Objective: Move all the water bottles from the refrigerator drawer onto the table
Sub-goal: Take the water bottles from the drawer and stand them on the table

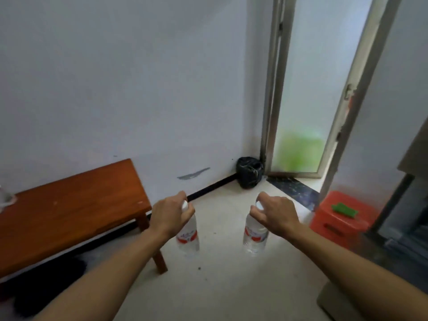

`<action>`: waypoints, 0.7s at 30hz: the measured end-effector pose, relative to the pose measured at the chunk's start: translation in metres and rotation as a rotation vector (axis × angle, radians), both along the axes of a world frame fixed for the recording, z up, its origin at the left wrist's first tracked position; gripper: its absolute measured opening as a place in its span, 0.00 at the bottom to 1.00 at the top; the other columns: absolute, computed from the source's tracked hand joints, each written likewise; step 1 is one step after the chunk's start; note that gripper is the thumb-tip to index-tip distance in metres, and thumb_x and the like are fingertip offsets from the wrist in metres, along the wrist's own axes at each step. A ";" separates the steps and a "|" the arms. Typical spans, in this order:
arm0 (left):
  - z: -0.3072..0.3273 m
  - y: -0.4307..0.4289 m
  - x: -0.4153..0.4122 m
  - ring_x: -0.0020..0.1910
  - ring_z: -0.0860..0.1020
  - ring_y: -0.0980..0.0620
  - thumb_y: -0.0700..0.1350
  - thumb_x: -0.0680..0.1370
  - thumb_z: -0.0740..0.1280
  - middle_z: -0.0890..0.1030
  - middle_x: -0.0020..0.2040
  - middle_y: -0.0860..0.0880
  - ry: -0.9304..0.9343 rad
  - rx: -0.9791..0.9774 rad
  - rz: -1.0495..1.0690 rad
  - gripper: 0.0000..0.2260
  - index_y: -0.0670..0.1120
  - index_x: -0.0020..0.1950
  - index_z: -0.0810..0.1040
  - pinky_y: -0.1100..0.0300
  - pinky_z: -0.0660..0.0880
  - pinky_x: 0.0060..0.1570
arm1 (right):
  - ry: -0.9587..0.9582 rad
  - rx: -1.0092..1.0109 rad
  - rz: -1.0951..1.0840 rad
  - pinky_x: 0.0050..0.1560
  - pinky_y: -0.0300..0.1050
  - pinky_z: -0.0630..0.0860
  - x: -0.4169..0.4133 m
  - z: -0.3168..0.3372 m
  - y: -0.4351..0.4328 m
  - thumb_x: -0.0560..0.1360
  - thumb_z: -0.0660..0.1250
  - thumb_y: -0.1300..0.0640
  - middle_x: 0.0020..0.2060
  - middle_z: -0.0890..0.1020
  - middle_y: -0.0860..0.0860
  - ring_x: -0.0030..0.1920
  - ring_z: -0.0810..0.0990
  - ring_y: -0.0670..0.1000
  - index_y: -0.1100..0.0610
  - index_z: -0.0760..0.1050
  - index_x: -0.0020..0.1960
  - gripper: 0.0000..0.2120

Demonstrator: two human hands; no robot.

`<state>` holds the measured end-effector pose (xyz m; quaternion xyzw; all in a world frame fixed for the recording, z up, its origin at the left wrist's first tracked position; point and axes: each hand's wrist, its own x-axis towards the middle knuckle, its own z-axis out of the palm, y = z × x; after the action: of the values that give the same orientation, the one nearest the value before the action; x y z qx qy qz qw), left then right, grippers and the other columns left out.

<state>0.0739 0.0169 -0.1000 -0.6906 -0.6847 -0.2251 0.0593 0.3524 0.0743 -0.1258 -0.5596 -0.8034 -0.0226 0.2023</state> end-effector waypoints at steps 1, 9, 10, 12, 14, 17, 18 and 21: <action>-0.004 -0.008 -0.031 0.31 0.77 0.45 0.51 0.75 0.65 0.80 0.34 0.46 0.020 -0.015 0.034 0.10 0.45 0.42 0.74 0.57 0.70 0.30 | 0.006 -0.013 0.042 0.38 0.46 0.76 -0.034 -0.006 0.002 0.75 0.59 0.40 0.40 0.83 0.53 0.36 0.79 0.53 0.54 0.75 0.51 0.18; -0.023 -0.083 -0.228 0.30 0.75 0.51 0.54 0.76 0.63 0.76 0.33 0.52 0.109 -0.110 0.313 0.10 0.50 0.40 0.70 0.57 0.72 0.30 | -0.053 -0.028 0.388 0.35 0.41 0.69 -0.275 -0.015 0.006 0.77 0.57 0.38 0.41 0.82 0.49 0.35 0.76 0.48 0.52 0.72 0.51 0.18; -0.026 -0.091 -0.249 0.30 0.76 0.50 0.55 0.76 0.63 0.77 0.33 0.52 0.112 -0.119 0.365 0.10 0.49 0.40 0.70 0.56 0.73 0.29 | -0.064 -0.029 0.441 0.35 0.40 0.72 -0.302 -0.016 0.009 0.76 0.56 0.37 0.40 0.82 0.48 0.35 0.77 0.48 0.52 0.71 0.51 0.19; -0.033 -0.105 -0.289 0.30 0.77 0.49 0.55 0.76 0.64 0.78 0.32 0.51 0.106 -0.136 0.452 0.11 0.49 0.40 0.71 0.55 0.74 0.29 | -0.068 -0.054 0.551 0.35 0.40 0.75 -0.356 -0.022 0.017 0.76 0.53 0.34 0.38 0.81 0.46 0.33 0.78 0.47 0.50 0.70 0.51 0.20; -0.039 -0.113 -0.327 0.30 0.77 0.49 0.54 0.76 0.64 0.78 0.32 0.50 0.088 -0.147 0.509 0.11 0.48 0.40 0.72 0.56 0.72 0.29 | -0.084 -0.078 0.642 0.32 0.37 0.72 -0.408 -0.031 0.025 0.76 0.54 0.34 0.38 0.80 0.46 0.32 0.77 0.45 0.49 0.70 0.50 0.19; -0.047 -0.117 -0.382 0.31 0.77 0.50 0.54 0.76 0.64 0.78 0.33 0.51 0.048 -0.180 0.586 0.11 0.48 0.40 0.71 0.54 0.74 0.31 | -0.100 -0.090 0.766 0.30 0.34 0.68 -0.483 -0.040 0.037 0.77 0.55 0.35 0.34 0.76 0.45 0.30 0.74 0.43 0.49 0.68 0.45 0.17; -0.048 -0.117 -0.400 0.31 0.77 0.51 0.54 0.76 0.63 0.78 0.34 0.51 0.040 -0.193 0.620 0.10 0.49 0.41 0.71 0.54 0.74 0.32 | -0.099 -0.091 0.806 0.29 0.34 0.68 -0.507 -0.041 0.041 0.77 0.55 0.35 0.32 0.74 0.44 0.29 0.73 0.42 0.48 0.67 0.44 0.16; -0.047 -0.114 -0.454 0.32 0.75 0.54 0.55 0.77 0.62 0.76 0.35 0.53 0.031 -0.230 0.705 0.10 0.50 0.42 0.70 0.58 0.73 0.33 | -0.128 -0.077 0.874 0.29 0.41 0.69 -0.579 -0.044 0.057 0.78 0.53 0.36 0.31 0.73 0.45 0.29 0.73 0.46 0.51 0.67 0.45 0.18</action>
<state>-0.3800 -0.0969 -0.1471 -0.4180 -0.9003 -0.1018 0.0656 -0.2261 0.1317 -0.1697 -0.1718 -0.9757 0.0603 0.1218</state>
